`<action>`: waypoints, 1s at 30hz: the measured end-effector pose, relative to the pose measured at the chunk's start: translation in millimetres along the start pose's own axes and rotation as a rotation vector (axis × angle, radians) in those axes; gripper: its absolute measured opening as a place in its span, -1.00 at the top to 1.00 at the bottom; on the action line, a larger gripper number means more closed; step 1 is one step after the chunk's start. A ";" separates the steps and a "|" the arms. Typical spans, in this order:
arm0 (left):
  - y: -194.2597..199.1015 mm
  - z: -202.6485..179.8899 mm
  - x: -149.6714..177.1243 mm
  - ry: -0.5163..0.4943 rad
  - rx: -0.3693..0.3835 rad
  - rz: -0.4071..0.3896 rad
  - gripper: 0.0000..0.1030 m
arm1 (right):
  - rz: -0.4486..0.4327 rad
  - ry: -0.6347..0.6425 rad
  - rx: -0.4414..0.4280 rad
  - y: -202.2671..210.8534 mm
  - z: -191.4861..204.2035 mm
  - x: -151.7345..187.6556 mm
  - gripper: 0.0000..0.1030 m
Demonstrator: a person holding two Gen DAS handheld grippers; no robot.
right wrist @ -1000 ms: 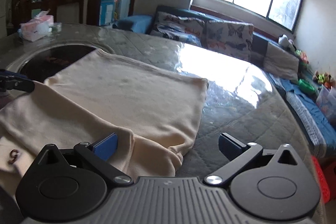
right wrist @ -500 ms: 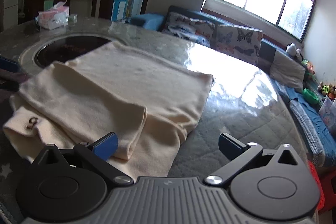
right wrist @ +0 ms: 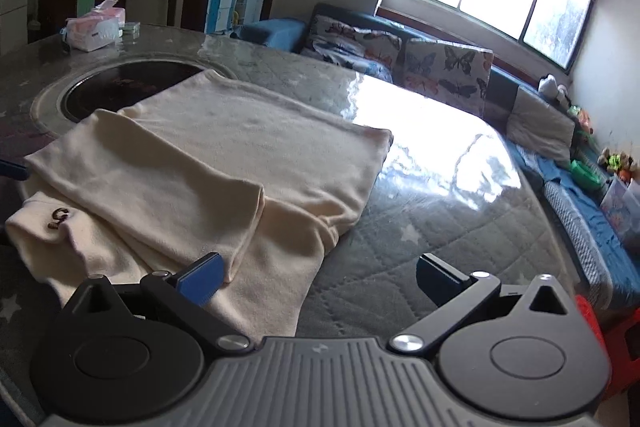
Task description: Fold clothes
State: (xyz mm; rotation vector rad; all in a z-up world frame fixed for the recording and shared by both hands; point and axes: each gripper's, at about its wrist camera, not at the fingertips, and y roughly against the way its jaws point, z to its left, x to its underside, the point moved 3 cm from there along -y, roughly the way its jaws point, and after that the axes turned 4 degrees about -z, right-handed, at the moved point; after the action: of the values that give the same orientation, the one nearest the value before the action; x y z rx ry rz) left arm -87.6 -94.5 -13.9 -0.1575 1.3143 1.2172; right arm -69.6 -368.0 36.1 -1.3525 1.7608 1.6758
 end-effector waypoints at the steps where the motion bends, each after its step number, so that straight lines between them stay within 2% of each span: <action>1: -1.6 -0.3 -0.5 -0.005 0.000 -0.007 0.05 | -0.008 0.014 -0.003 4.0 0.3 -1.3 -1.00; 3: -4.5 -0.1 -1.1 -0.008 0.005 -0.015 0.09 | -0.022 0.049 -0.013 12.0 1.7 -2.9 -1.00; 6: -6.0 0.8 -1.1 -0.004 0.020 -0.035 0.34 | -0.031 0.107 -0.043 23.8 5.4 -2.6 -1.00; 7: -6.6 2.8 -1.8 0.007 0.022 -0.038 0.47 | -0.032 0.129 -0.059 27.8 7.0 -1.8 -1.00; 10: -9.3 12.8 -6.0 0.064 0.022 -0.045 0.69 | -0.034 0.198 -0.112 38.7 14.6 -0.1 -1.00; 15: -19.3 39.6 -18.5 0.186 0.015 -0.055 0.74 | -0.049 0.303 -0.202 51.8 34.4 3.2 -1.00; 20: -28.4 51.4 -23.6 0.234 0.009 -0.046 0.75 | -0.070 0.348 -0.252 46.0 56.0 2.4 -0.99; 26: -24.0 49.0 -18.6 0.245 0.016 -0.033 0.74 | -0.071 0.323 -0.299 26.0 67.3 -5.4 -0.56; 27: -22.0 47.8 -17.5 0.245 0.020 -0.031 0.74 | -0.064 0.324 -0.307 22.8 68.1 -5.3 -0.37; 28: -19.8 47.0 -16.4 0.243 0.024 -0.030 0.71 | -0.058 0.323 -0.314 19.7 68.6 -5.3 -0.03; 30: -14.5 46.2 -12.8 0.241 0.031 -0.027 0.70 | -0.046 0.304 -0.326 17.0 66.2 -6.8 0.22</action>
State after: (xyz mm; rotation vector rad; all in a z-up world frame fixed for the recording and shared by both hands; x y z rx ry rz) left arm -44.6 -76.2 4.1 -0.3064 1.5343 1.1812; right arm -102.8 -307.9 35.7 -1.8618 1.6396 1.8715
